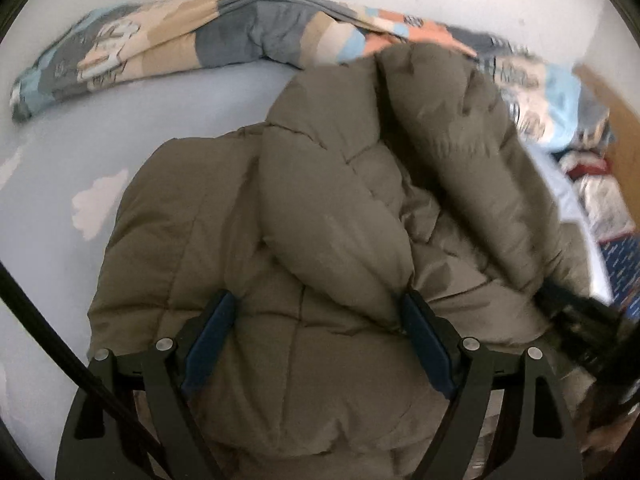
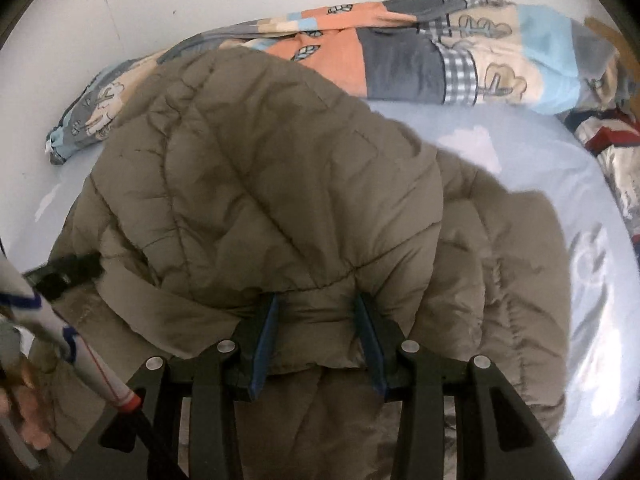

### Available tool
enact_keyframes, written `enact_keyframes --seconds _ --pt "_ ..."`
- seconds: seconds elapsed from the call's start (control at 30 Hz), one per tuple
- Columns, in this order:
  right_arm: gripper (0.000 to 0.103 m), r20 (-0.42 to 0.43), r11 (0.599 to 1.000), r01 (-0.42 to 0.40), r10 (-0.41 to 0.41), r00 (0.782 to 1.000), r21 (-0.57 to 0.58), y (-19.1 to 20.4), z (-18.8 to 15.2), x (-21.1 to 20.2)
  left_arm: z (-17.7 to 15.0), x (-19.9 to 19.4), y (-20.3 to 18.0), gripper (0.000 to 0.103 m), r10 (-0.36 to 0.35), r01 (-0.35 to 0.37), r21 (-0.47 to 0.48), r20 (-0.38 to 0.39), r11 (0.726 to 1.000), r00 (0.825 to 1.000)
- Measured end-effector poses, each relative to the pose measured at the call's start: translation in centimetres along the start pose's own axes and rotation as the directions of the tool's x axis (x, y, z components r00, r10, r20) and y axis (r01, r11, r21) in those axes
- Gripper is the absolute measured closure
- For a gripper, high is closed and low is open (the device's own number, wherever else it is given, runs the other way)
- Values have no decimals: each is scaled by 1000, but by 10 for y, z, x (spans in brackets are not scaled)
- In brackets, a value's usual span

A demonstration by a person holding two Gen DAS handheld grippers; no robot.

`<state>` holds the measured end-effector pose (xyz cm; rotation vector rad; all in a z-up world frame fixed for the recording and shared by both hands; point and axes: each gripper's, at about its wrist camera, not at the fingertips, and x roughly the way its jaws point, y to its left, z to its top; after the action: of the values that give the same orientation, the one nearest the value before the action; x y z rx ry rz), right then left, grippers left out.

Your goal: Fold large clothes

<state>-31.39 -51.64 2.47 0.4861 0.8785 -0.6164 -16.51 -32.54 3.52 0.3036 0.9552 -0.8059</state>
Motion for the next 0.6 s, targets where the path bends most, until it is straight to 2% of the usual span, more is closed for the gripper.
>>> enact_keyframes --seconds 0.1,0.23,0.37,0.47,0.6 --pt "59 4 1000 14 -14 1000 -5 1 -8 7 -3 2 0 18 5 -5 8 -9 1000 1000" --pt "60 -24 1000 23 -23 999 5 2 -3 6 -9 -26 6 19 -22 22 -31 5 999 1000" --pt "60 26 991 -92 90 996 95 -2 -13 -49 -26 -77 10 19 -44 46 -39 51 998 998" --pt "60 44 989 -92 88 995 115 -3 -34 -87 -47 -120 8 19 -34 37 -32 96 999 995" --pt "60 39 983 -120 116 992 136 -1 -74 -134 -85 -171 11 19 -68 74 -42 130 996 989"
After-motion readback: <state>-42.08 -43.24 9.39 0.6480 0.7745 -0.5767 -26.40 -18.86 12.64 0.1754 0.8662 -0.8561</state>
